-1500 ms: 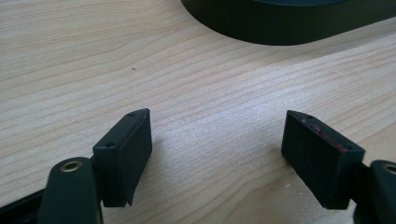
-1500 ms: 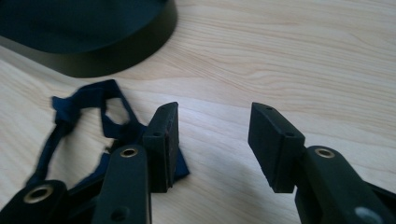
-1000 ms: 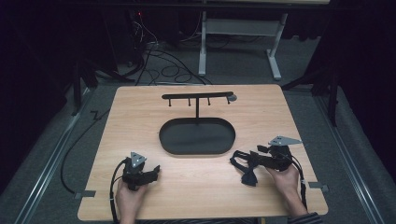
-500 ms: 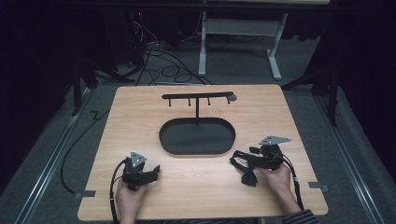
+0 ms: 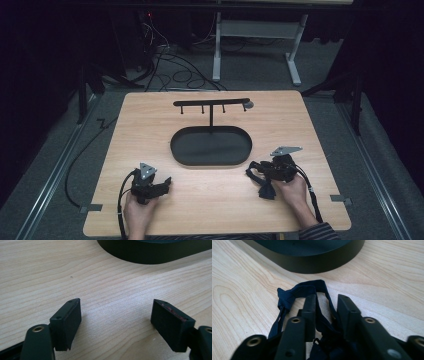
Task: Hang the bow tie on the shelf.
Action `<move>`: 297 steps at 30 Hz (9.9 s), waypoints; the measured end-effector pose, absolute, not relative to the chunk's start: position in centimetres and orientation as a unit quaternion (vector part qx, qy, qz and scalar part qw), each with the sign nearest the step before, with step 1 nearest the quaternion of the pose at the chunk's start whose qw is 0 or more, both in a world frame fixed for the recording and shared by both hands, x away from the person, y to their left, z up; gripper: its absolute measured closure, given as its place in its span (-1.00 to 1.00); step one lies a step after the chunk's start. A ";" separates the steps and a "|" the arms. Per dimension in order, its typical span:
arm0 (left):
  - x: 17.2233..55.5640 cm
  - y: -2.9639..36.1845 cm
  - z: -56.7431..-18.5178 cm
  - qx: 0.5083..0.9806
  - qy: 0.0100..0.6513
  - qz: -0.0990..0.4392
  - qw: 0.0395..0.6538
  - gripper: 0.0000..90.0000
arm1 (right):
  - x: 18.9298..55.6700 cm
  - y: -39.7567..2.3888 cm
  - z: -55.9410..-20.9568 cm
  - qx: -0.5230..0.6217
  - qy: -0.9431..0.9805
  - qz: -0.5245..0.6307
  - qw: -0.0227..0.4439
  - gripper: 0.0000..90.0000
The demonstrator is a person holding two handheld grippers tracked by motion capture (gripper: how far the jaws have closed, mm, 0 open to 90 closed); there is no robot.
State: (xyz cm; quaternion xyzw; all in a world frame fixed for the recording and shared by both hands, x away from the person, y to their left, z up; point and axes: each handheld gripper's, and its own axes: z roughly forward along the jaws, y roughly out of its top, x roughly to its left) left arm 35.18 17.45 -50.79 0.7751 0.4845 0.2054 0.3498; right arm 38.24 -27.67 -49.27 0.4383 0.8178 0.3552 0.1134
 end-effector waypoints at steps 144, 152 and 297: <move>35.2 17.4 -50.8 0.775 0.484 0.206 0.349 -0.45 | 47.8 -24.1 -35.6 0.395 0.769 0.450 0.223 0.94; 35.2 17.4 -50.8 0.775 0.485 0.206 0.349 -0.45 | 47.9 -24.2 -35.7 0.397 0.768 0.453 0.218 0.91; 35.2 17.4 -50.8 0.775 0.485 0.206 0.349 -0.45 | 35.6 -36.0 -41.3 0.466 0.697 0.512 0.188 0.01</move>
